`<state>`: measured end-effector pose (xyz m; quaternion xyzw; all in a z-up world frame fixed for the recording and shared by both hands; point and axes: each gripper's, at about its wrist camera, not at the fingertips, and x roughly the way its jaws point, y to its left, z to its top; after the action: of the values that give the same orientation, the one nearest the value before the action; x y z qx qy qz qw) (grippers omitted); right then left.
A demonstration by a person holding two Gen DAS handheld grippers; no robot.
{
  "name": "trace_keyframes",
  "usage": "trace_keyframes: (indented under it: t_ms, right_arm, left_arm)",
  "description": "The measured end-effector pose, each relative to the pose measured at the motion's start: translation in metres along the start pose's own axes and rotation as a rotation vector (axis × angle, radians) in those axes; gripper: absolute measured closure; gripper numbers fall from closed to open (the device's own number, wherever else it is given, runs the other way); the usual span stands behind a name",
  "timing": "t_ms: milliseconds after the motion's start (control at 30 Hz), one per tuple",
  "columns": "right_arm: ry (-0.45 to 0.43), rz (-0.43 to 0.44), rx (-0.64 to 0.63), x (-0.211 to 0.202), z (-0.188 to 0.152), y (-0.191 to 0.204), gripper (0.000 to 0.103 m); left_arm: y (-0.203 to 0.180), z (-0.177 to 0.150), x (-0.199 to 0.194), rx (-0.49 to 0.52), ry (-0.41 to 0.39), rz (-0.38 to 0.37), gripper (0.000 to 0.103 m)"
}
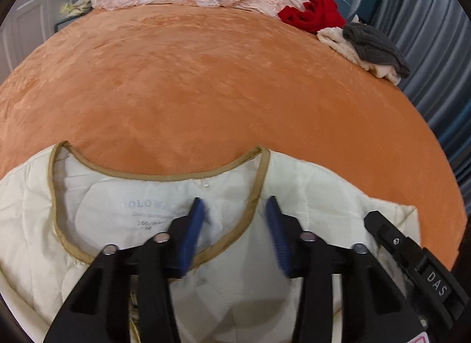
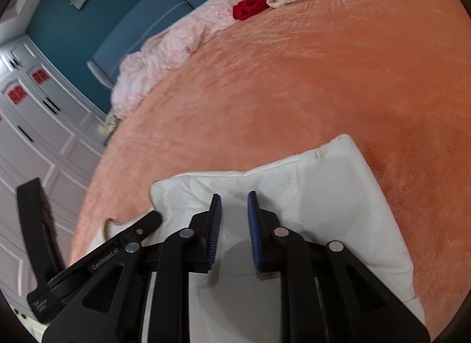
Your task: Fold large clothes
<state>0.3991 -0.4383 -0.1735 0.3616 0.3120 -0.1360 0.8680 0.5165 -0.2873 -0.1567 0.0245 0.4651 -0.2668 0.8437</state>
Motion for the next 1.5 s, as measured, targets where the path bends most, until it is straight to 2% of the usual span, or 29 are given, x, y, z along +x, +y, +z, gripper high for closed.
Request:
trace_keyframes:
  t_ms: [133,333,433,467,500,533,600,667,700,767,833,900,933,1067,1500]
  right_arm:
    - [-0.004,-0.057,0.002,0.005,-0.002,-0.001,0.103]
    - [-0.027,-0.078,0.006,0.003,-0.001,-0.002,0.103]
    - [-0.112,-0.111,0.039,-0.021,0.0,-0.003,0.102]
    - [-0.134,-0.136,0.032,-0.029,0.001,0.001,0.097]
    - [-0.164,-0.146,-0.004,-0.041,0.002,0.011,0.097]
    - [-0.174,-0.122,-0.063,-0.05,0.002,0.024,0.097]
    - [-0.134,-0.064,-0.18,-0.055,0.001,0.055,0.09]
    - [-0.011,0.0,-0.306,-0.044,-0.006,0.088,0.086]
    - [0.091,0.036,-0.378,-0.03,-0.016,0.109,0.086]
    - [0.175,0.067,-0.449,-0.011,-0.033,0.132,0.086]
    - [0.23,0.04,-0.52,0.006,-0.048,0.147,0.086]
    - [0.274,-0.023,-0.568,0.027,-0.064,0.151,0.089]
    - [0.274,-0.044,-0.575,0.035,-0.069,0.147,0.091]
    - [0.229,-0.025,-0.536,0.036,-0.071,0.136,0.095]
    - [0.165,-0.037,-0.532,0.047,-0.079,0.137,0.097]
  left_arm:
    - [0.003,-0.003,0.002,-0.011,-0.033,0.008,0.071]
    - [-0.001,-0.001,0.0,-0.003,-0.053,0.048,0.066]
    - [0.02,-0.002,-0.033,-0.077,-0.115,0.071,0.066]
    - [0.029,-0.003,-0.042,-0.084,-0.116,0.067,0.066]
    - [0.039,-0.003,-0.053,-0.083,-0.112,0.067,0.066]
    - [0.051,-0.005,-0.065,-0.061,-0.104,0.069,0.066]
    - [0.067,-0.006,-0.078,-0.002,-0.086,0.102,0.062]
    - [0.082,-0.009,-0.086,0.069,-0.055,0.11,0.062]
    - [0.087,-0.011,-0.086,0.099,-0.03,0.105,0.062]
    - [0.089,-0.019,-0.081,0.174,0.021,0.101,0.062]
    - [0.086,-0.028,-0.075,0.22,0.03,0.119,0.062]
    - [0.086,-0.038,-0.063,0.23,0.022,0.148,0.06]
    - [0.089,-0.042,-0.058,0.217,0.008,0.15,0.059]
    - [0.092,-0.045,-0.05,0.183,-0.052,0.161,0.054]
    - [0.094,-0.048,-0.043,0.172,-0.095,0.165,0.05]
